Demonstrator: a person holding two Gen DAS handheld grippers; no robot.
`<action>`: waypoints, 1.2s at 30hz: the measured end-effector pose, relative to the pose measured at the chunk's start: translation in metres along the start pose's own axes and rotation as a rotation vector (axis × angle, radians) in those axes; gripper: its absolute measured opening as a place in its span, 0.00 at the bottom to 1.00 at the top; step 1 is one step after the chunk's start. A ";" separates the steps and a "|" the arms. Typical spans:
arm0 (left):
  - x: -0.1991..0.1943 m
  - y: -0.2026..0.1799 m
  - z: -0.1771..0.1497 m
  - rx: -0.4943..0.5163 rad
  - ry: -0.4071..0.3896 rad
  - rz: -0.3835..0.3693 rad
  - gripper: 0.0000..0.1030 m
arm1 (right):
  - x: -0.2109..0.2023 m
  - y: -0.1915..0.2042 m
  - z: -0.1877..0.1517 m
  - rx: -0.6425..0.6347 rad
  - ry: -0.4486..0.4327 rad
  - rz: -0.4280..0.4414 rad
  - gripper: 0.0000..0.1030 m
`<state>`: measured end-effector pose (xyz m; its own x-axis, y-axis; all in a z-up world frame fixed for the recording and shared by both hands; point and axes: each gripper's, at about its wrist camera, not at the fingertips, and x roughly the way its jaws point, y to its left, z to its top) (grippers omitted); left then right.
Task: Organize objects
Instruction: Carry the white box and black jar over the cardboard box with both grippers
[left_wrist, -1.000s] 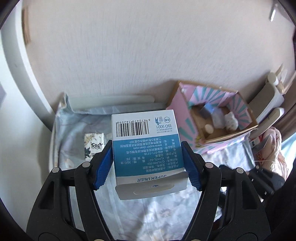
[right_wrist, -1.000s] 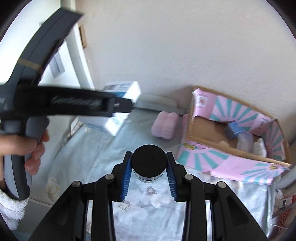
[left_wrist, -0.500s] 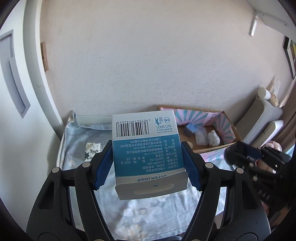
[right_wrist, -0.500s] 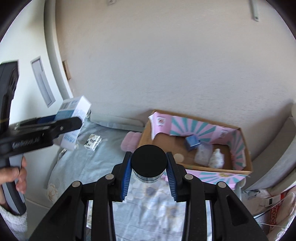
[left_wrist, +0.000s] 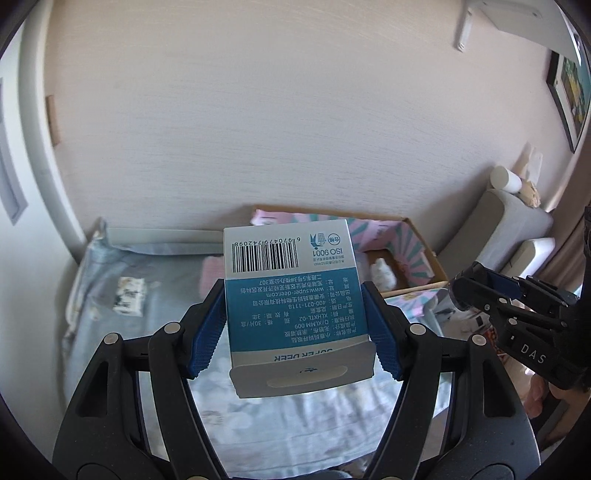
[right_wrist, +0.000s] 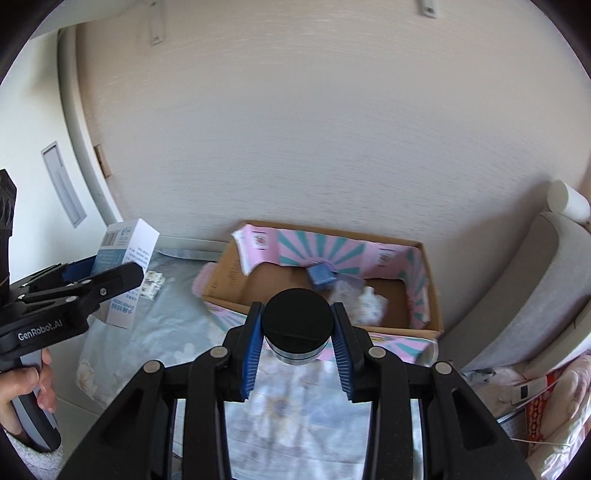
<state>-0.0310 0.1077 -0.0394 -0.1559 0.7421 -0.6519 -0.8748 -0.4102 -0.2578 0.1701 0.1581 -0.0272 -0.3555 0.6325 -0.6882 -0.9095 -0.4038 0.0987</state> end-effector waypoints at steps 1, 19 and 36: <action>0.005 -0.007 -0.001 0.004 0.002 -0.006 0.66 | -0.002 -0.007 -0.001 0.001 0.001 -0.003 0.32; 0.049 -0.075 -0.001 0.044 0.050 -0.047 0.66 | 0.007 -0.072 -0.008 0.012 0.025 0.004 0.32; 0.119 -0.048 0.050 -0.002 0.164 -0.091 0.66 | 0.054 -0.095 0.068 -0.034 0.067 0.086 0.32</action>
<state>-0.0308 0.2419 -0.0685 0.0010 0.6798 -0.7334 -0.8811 -0.3463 -0.3221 0.2223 0.2755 -0.0252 -0.4158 0.5494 -0.7248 -0.8680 -0.4775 0.1361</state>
